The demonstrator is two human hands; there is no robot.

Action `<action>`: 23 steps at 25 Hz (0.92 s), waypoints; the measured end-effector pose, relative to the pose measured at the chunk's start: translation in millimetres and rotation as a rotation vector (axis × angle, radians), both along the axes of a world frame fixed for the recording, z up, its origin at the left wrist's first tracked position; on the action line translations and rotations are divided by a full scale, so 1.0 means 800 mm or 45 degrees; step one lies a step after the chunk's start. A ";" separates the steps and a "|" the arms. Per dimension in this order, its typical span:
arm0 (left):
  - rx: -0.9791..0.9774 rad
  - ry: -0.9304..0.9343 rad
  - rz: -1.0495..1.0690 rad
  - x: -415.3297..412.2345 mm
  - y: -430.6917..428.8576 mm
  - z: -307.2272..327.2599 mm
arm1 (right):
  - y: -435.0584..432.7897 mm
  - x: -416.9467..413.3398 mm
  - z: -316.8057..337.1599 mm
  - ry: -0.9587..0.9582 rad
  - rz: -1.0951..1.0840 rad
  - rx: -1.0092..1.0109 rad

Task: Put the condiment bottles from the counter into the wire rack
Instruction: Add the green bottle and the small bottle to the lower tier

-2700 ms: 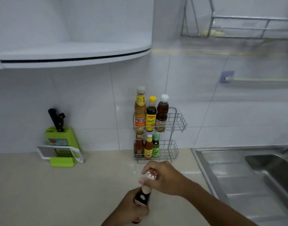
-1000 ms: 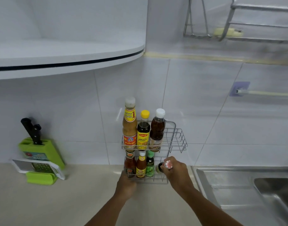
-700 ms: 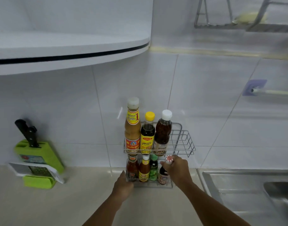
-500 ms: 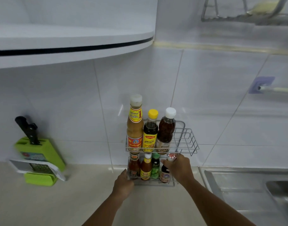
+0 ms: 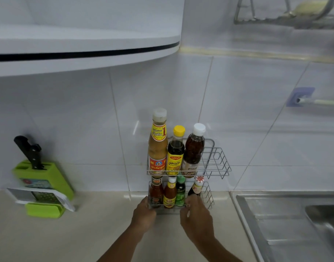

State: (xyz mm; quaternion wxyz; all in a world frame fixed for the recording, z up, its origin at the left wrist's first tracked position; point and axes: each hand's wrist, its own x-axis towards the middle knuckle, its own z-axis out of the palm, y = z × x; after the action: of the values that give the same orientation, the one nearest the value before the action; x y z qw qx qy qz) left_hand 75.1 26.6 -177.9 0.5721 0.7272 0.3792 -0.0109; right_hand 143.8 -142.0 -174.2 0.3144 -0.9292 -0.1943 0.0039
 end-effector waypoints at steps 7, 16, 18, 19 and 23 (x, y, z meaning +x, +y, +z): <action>-0.017 0.028 -0.121 -0.004 0.013 -0.005 | 0.058 0.057 0.036 0.103 0.407 -0.304; -0.091 0.003 -0.126 -0.013 0.014 -0.007 | 0.050 0.034 0.019 -0.002 0.306 -0.205; -0.109 0.007 -0.119 -0.017 0.014 -0.008 | 0.044 0.027 0.020 0.006 0.293 -0.169; -0.105 0.020 -0.116 -0.020 0.014 -0.007 | 0.041 0.025 0.021 0.011 0.292 -0.158; -0.047 0.058 -0.113 -0.036 0.014 0.009 | 0.026 0.027 0.023 0.040 0.364 -0.110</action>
State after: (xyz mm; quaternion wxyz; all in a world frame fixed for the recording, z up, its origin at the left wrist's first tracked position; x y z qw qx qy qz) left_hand 46.4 38.2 -170.6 0.5756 0.7323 0.3590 -0.0597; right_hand 165.1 -121.2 -155.8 0.2732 -0.9046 -0.3193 0.0716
